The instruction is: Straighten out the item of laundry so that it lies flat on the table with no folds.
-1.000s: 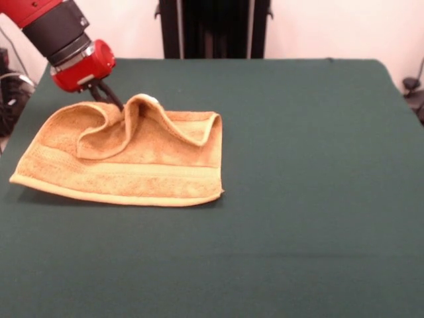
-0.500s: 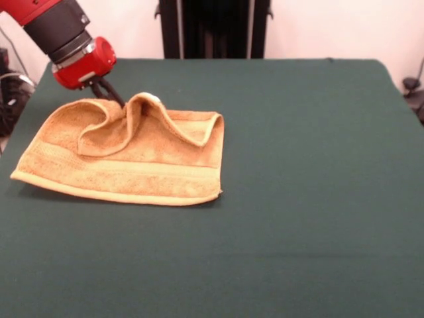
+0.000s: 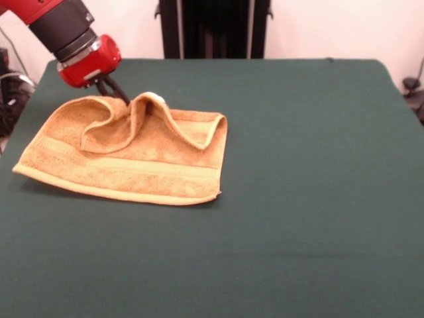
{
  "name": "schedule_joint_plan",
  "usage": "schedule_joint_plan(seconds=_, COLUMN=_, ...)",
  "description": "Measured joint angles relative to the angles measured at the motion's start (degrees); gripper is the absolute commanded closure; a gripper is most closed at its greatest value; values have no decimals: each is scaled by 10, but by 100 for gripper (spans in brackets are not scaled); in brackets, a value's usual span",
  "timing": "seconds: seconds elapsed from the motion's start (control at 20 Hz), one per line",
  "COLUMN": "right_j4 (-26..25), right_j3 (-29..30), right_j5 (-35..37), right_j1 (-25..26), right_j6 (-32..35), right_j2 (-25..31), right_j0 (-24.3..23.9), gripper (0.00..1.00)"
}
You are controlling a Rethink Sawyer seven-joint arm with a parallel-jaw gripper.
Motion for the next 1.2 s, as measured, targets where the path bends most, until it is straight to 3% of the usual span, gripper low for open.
schedule_joint_plan(seconds=1.2, right_j4=5, right_j3=4, right_j5=0, right_j1=21, right_j6=0, right_j2=0, right_j0=-21, gripper=100)
